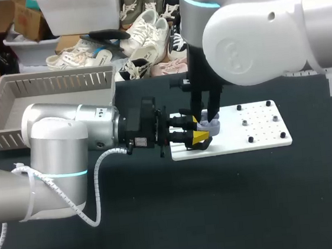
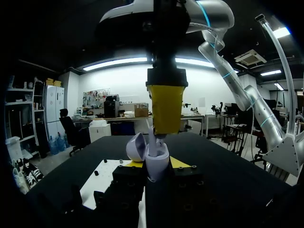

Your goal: Pick up each earbud case from the left stands, insert the matching earbuds, close the lid, and place the case in the box.

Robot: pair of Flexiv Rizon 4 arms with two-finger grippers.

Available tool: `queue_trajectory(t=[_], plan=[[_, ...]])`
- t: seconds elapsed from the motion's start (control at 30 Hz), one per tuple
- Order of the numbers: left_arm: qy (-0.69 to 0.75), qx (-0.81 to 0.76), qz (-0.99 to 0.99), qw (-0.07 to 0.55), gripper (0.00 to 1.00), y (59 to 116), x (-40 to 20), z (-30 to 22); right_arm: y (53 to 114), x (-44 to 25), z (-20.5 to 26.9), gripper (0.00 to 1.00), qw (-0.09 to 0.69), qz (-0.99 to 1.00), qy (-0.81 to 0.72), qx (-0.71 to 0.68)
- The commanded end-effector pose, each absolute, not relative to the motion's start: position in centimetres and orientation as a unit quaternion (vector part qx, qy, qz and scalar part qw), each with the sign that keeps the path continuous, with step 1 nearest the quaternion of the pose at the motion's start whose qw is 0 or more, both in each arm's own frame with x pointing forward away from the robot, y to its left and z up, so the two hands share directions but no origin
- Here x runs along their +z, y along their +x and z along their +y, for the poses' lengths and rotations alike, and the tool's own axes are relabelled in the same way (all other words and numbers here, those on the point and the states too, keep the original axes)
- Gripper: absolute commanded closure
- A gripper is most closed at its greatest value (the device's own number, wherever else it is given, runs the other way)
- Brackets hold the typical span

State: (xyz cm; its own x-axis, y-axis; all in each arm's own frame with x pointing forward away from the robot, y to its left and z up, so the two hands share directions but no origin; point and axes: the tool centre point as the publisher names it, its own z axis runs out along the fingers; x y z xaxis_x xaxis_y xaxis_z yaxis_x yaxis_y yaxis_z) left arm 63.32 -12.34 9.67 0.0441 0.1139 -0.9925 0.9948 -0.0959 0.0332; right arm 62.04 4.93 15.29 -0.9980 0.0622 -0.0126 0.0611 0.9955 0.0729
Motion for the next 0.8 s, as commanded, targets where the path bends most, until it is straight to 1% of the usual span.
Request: queue_trajectory(t=[0.03,0.73,0.77,0.8], plan=[[0.56,-0.483,0.494,0.457,1.0,63.34,9.59,-12.35,62.21,15.07,5.01,1.0,0.007,0.999,0.033,0.036],[0.56,-0.483,0.494,0.457,1.0,63.34,9.59,-12.35,62.62,14.15,5.02,1.0,-0.003,0.999,0.038,0.026],[0.56,-0.483,0.494,0.457,1.0,63.34,9.59,-12.35,62.63,14.13,5.04,0.95,-0.003,0.999,0.038,0.025],[0.56,-0.483,0.494,0.457,1.0,63.34,9.59,-12.35,62.63,14.12,5.05,0.79,-0.003,0.999,0.038,0.025]])
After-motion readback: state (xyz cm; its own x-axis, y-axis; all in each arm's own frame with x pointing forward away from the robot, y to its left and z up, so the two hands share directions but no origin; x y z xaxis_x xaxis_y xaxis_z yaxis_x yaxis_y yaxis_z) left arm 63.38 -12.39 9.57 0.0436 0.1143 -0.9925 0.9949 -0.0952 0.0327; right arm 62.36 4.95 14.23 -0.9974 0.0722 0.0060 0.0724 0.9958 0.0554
